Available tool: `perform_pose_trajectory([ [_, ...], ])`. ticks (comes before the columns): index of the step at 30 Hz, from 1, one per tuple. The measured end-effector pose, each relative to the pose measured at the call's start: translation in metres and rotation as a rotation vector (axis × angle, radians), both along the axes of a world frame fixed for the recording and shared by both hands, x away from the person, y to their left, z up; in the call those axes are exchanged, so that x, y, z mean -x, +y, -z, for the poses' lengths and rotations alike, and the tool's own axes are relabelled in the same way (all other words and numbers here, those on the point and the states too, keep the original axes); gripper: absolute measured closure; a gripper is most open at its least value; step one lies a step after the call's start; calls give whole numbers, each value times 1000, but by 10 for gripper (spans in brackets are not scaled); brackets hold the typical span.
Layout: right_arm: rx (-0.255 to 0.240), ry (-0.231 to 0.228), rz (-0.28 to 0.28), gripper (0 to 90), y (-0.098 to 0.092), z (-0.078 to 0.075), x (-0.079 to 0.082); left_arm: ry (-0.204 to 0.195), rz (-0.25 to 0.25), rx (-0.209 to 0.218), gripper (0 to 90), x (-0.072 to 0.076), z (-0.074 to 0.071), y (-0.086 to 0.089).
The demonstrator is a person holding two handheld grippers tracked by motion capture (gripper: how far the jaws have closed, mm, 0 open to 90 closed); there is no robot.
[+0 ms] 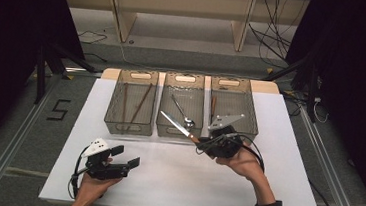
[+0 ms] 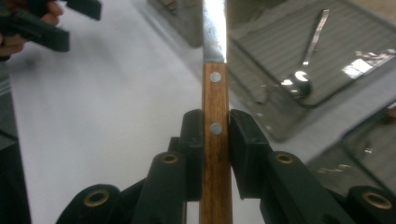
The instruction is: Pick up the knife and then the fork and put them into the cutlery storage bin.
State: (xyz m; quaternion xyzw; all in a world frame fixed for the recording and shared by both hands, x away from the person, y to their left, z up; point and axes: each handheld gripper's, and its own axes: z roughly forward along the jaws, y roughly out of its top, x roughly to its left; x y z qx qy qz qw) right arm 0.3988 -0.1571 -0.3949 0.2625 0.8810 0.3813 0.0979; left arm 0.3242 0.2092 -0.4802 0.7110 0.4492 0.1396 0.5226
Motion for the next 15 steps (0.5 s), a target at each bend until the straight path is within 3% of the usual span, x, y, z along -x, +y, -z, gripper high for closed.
perform_pose_trajectory([
  [9, -35, -15, 168, 767, -29, -10, -25, -4, 0, 0, 158, 0, 0, 0],
  [15, -66, 3, 265, 767, -43, -10, -41, -8, 4, 2, 158, 0, 0, 0],
])
